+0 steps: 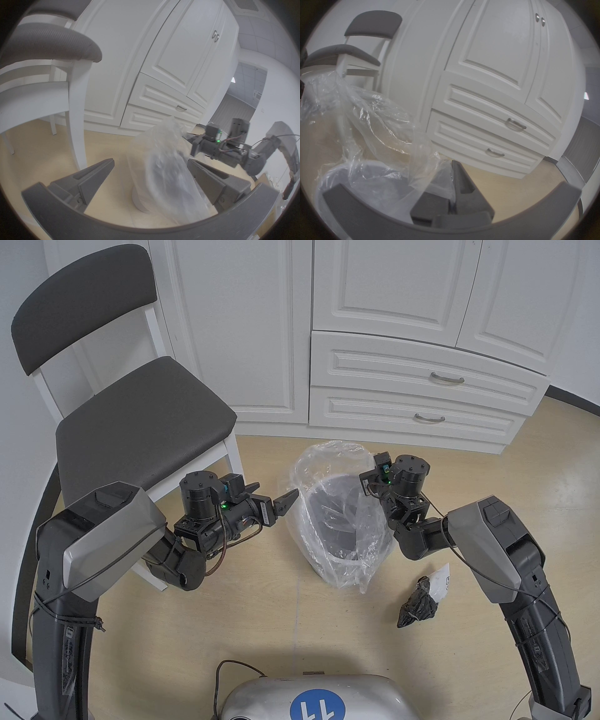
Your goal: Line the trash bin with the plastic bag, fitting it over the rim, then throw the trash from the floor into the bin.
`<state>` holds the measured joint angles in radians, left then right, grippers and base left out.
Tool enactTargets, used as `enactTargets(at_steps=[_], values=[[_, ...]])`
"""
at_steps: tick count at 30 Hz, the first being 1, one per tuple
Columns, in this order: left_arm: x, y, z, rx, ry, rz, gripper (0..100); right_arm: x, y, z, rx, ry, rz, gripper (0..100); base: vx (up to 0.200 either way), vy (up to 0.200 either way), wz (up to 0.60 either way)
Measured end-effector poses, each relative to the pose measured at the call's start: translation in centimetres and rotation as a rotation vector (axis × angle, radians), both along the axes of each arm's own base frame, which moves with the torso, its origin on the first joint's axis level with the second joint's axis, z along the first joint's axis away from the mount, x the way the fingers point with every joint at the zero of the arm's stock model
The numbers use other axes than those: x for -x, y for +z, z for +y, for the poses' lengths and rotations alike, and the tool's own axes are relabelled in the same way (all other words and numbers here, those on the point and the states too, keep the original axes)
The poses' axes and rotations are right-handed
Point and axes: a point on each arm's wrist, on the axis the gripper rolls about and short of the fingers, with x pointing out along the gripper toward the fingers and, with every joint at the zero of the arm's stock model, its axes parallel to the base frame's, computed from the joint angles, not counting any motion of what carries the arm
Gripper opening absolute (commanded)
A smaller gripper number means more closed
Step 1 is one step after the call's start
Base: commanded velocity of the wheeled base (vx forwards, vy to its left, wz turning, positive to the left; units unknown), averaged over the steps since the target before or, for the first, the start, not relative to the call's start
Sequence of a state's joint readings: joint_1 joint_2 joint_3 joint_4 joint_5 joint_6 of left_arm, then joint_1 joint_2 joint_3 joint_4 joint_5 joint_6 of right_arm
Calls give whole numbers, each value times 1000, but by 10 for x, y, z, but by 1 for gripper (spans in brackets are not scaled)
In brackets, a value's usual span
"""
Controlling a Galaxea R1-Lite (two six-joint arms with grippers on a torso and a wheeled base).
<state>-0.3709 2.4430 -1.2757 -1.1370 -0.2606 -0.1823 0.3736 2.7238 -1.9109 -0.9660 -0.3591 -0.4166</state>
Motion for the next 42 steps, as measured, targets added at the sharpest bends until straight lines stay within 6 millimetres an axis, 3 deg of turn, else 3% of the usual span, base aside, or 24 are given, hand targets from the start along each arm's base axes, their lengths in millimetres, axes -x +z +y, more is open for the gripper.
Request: enactTargets(at_steps=[6,17,22,27,34,35,42], values=[[9,5,1,7,-30,-14,100,-18,-11,-29,-10,-84,-10,0,0,0,0],[10,10,2,11,-29,-24,100,-22,-20,-45,9,-124,48,0,0,0,0],[10,11,2,13,-28,-26,100,-15,-22,-50,27,-133,94,0,0,0,0],[10,12,2,14,-28,-28,100,6,-32,-51,74,-136,215,0,0,0,0],[11,12,0,14,-33,-27,100,31,-10,-36,92,-118,249,0,0,0,0],[11,12,-1,14,-34,-27,100,33,-6,-33,91,-114,244,100,0,0,0],[12,11,-2,14,-37,-26,100,40,7,-26,88,-117,229,100,0,0,0]])
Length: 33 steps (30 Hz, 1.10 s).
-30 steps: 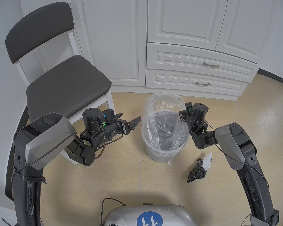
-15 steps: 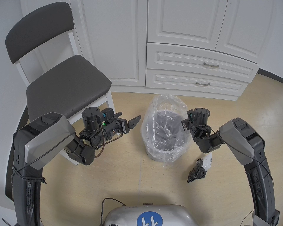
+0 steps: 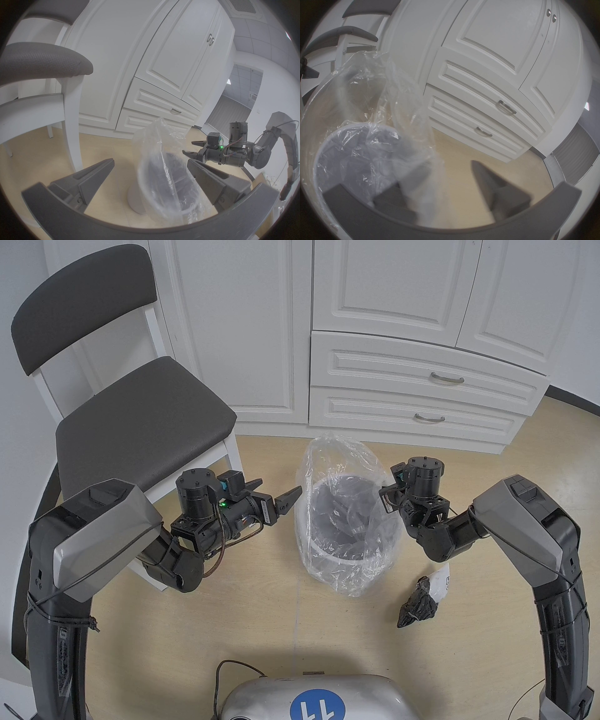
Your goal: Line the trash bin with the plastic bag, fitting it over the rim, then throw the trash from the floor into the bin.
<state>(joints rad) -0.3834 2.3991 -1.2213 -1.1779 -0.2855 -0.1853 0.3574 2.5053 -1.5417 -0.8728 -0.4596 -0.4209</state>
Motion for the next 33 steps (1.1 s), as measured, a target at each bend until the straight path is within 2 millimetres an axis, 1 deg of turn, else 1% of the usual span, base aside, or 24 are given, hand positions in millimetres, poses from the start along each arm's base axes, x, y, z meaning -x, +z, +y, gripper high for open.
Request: enactTargets(at_steps=[4,9,16,21,26,33], values=[[1,-1,-1,-1,-2,2,100,7,4,-1,11,2,32,100,0,0,0],[3,-3,-6,-3,-13,8,100,23,13,0,-2,10,105,100,0,0,0],[8,-14,-24,-9,-43,29,100,41,14,10,-136,-8,156,100,0,0,0],[7,-25,-35,-22,-24,56,100,49,5,10,-225,-30,186,100,0,0,0],[2,-36,-40,-71,39,143,100,54,-1,10,-329,-54,198,100,0,0,0],[-8,-31,-43,-79,134,186,100,61,-3,16,-587,-85,195,100,0,0,0]])
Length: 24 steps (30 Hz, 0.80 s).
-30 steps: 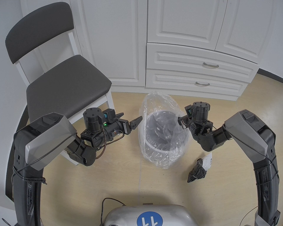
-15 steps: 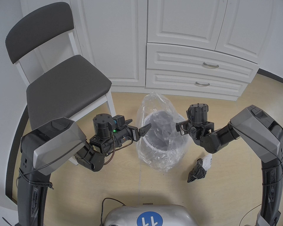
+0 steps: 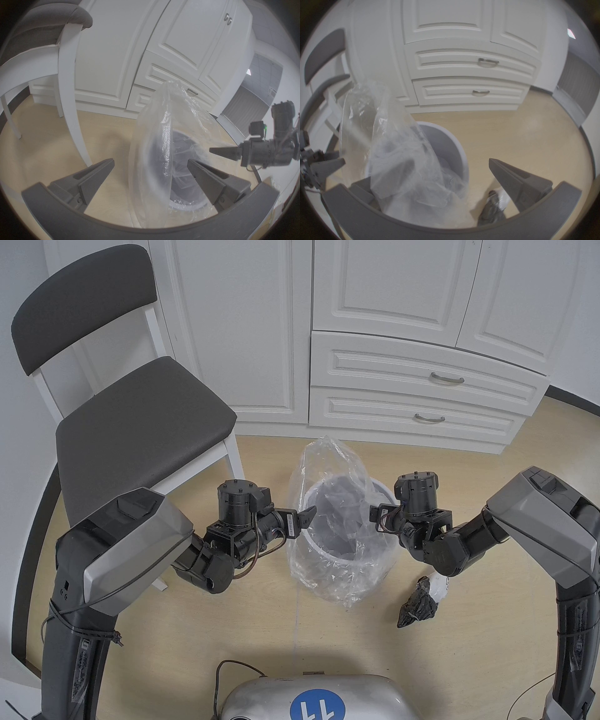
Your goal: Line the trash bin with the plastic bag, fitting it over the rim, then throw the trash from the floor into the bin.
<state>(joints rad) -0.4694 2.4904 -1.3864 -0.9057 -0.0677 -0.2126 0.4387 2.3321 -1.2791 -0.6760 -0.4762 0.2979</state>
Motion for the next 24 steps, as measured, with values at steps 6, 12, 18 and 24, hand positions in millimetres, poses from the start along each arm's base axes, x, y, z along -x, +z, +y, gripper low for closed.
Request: enactTargets(at_steps=[6,12,18,24], values=[[-8,5,-4,22,50,28,100,11,-6,2,-126,33,58,100,0,0,0],[-15,4,-7,20,95,51,100,13,-15,-3,-128,36,86,100,0,0,0],[-20,5,-2,10,110,72,100,7,-22,-21,-115,-6,102,100,0,0,0],[-28,9,0,12,153,56,100,-6,-24,-39,-138,-34,60,100,0,0,0]])
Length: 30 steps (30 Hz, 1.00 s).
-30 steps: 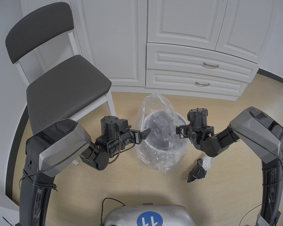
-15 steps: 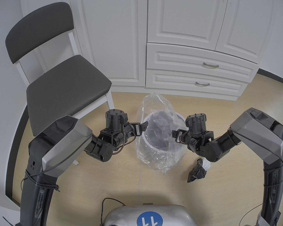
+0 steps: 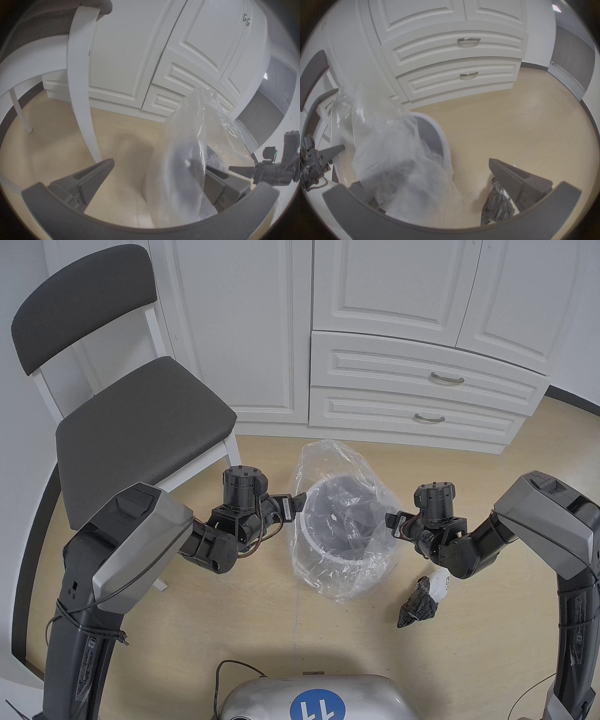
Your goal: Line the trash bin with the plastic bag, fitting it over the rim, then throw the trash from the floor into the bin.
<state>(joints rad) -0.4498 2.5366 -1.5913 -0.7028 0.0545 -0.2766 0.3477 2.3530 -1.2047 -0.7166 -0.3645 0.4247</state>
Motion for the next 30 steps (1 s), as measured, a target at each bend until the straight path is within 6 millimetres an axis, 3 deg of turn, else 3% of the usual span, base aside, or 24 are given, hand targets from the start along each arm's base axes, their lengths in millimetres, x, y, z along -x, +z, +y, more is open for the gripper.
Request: enactTargets(at_steps=[10,17,24,30], values=[[-11,-1,-5,15,33,-35,100,-26,-6,-38,-2,-73,-31,100,0,0,0],[-14,-5,-10,33,61,-39,100,-39,-18,-51,-1,-107,-31,100,0,0,0],[-15,-14,-11,12,65,-6,100,-45,-36,-53,5,-114,-6,100,0,0,0],[-11,-29,-7,-66,67,128,100,-46,-49,-52,10,-107,18,100,0,0,0]])
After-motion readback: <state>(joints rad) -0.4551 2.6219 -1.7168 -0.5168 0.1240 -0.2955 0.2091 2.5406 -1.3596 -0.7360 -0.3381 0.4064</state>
